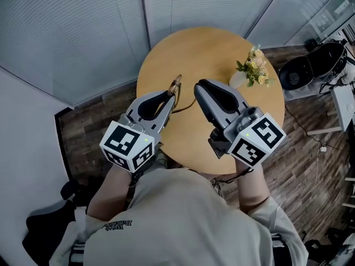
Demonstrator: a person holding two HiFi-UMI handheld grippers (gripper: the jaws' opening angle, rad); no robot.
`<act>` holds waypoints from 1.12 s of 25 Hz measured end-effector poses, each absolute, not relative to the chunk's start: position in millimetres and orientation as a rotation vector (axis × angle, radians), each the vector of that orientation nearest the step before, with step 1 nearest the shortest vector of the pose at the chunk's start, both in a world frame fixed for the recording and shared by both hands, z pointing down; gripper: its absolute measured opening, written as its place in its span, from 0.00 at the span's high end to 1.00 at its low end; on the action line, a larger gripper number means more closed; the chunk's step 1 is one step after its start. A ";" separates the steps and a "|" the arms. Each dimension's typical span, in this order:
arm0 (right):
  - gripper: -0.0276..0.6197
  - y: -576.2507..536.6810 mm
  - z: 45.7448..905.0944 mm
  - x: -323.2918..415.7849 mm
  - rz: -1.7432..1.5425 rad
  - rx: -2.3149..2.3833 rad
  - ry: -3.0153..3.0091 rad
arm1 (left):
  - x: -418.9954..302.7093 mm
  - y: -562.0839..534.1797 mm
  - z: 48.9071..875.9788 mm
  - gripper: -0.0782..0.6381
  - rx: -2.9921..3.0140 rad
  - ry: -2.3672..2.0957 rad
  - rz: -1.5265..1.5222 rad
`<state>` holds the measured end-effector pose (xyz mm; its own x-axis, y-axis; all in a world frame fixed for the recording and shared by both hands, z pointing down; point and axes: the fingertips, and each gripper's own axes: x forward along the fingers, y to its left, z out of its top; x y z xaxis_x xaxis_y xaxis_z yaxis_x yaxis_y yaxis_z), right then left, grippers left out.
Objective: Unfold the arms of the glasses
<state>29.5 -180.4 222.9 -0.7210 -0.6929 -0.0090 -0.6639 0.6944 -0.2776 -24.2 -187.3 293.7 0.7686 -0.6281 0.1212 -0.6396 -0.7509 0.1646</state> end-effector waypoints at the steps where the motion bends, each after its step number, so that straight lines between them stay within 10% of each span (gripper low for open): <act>1: 0.90 -179.7 223.5 30.3 -0.389 -1.122 2.784 | -29.0 -190.1 292.1 0.82 2.752 -1.016 0.068; 28: 0.89 -137.3 307.4 35.2 -0.590 -1.122 2.877 | -77.7 -215.3 277.7 0.82 2.650 -1.132 -0.073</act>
